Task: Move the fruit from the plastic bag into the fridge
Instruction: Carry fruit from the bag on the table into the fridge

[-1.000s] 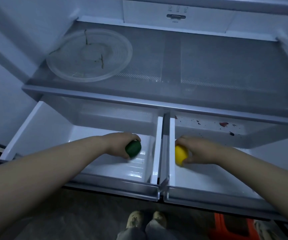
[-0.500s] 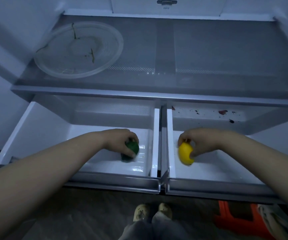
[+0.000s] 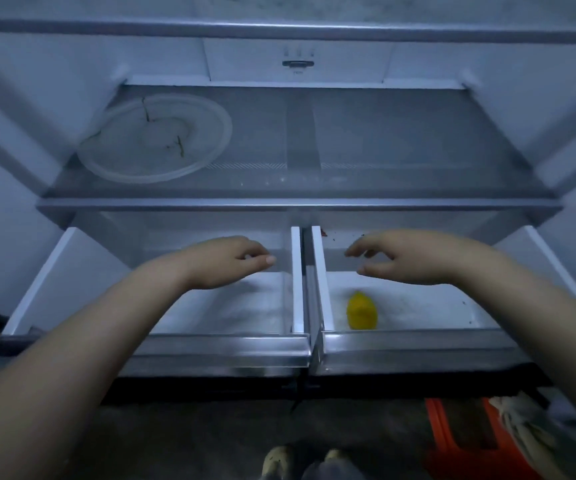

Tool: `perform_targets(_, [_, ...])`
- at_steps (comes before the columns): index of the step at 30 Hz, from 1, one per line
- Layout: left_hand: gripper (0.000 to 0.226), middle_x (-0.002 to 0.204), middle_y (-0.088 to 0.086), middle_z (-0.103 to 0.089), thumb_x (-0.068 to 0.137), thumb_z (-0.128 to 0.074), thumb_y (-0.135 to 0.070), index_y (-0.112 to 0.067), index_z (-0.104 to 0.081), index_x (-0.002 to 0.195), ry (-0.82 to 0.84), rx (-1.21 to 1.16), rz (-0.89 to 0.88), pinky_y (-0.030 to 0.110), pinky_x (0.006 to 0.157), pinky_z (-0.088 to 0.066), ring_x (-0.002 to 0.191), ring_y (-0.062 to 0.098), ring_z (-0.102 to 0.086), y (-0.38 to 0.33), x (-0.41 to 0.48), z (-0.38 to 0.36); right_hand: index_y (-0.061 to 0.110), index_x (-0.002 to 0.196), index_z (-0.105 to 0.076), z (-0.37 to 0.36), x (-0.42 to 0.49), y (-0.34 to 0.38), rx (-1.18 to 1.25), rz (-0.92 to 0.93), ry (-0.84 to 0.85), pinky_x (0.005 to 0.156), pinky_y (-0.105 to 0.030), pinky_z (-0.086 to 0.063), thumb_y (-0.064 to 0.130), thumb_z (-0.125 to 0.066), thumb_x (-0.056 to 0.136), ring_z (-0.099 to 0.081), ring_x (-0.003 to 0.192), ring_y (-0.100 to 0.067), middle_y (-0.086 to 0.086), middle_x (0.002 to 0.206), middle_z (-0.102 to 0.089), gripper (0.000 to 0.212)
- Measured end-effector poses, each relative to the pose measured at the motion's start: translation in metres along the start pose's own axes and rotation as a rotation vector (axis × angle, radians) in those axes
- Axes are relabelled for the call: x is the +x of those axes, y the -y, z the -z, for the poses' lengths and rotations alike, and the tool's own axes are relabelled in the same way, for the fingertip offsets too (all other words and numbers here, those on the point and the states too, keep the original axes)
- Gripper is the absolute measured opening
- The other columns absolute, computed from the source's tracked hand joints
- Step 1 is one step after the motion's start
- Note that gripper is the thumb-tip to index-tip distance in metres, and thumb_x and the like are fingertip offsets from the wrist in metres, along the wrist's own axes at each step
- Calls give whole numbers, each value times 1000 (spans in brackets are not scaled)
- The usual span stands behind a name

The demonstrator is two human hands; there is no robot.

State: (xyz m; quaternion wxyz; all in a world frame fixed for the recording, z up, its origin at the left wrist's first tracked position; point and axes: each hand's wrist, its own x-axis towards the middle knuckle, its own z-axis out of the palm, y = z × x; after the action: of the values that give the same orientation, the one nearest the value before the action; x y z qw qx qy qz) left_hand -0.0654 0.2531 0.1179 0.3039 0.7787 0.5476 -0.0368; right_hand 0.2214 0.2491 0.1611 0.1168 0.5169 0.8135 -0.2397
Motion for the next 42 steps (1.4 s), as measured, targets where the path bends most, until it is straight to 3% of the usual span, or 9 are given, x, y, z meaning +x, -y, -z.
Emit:
perform_targets(5, [53,138,-14,-44,90,-33,-61,-34,-41,136,-288,128,-3,30,95,-37,124,8,-43,-38,-55,11,35,133,-45,15,-30,28,-68,148,-226,93,-28,-42,43,-47,95,-48,112,-2,15,134,-49,39])
perform_targets(9, [57,144,-9,-39,93,-30,-59,-31,-35,141,-516,247,-29,28,101,-31,131,11,-35,-75,-92,19,30,137,-39,23,-43,43,-163,256,-354,98,-33,-41,46,-46,94,-45,122,-8,11,138,-46,47])
perform_targets(15, [78,145,-3,-40,84,-11,-71,-26,-38,142,-771,354,8,31,105,-28,134,14,-34,-118,-136,11,28,141,-32,43,-81,56,-235,414,-488,99,-31,-38,49,-43,94,-37,129,-12,9,141,-40,53])
perform_targets(20, [97,156,-6,-20,73,15,-78,-30,-25,147,-768,397,163,33,112,-17,144,13,-13,-149,-176,-7,26,143,-29,47,-110,64,-245,540,-530,103,-29,-35,49,-41,95,-30,133,-9,10,145,-34,55])
perform_targets(25, [80,157,-13,2,77,2,-72,-36,-5,149,-733,387,338,31,115,-7,144,7,4,-170,-228,-14,23,147,-22,48,-126,89,-242,665,-533,108,-23,-24,51,-41,94,-22,138,-10,7,152,-25,63])
perform_targets(30, [87,157,-13,-1,72,8,-75,-35,-5,149,-752,394,474,29,113,-6,144,7,1,-167,-281,-22,24,147,-23,41,-135,132,-230,800,-537,109,-22,-23,58,-35,93,-24,138,-9,8,152,-27,65])
perform_targets(35, [85,156,-16,-2,74,4,-77,-38,-8,148,-800,362,609,28,113,-6,143,5,1,-155,-341,-41,24,147,-23,24,-139,195,-260,928,-499,109,-23,-22,77,-6,76,-25,137,-10,7,152,-27,90])
perform_targets(39, [87,151,-21,9,71,8,-76,-38,-3,148,-829,353,773,27,112,-3,141,1,6,-150,-401,-61,25,148,-18,5,-153,264,-288,1063,-433,112,-28,-24,66,-23,87,-23,139,-11,7,154,-23,74])
perform_targets(42, [92,155,-11,0,72,12,-76,-31,-9,150,-851,412,881,29,111,-1,143,8,0,-144,-455,-84,24,149,-15,-14,-172,322,-349,1161,-374,111,-30,-25,61,-31,92,-23,140,-13,6,155,-20,69])
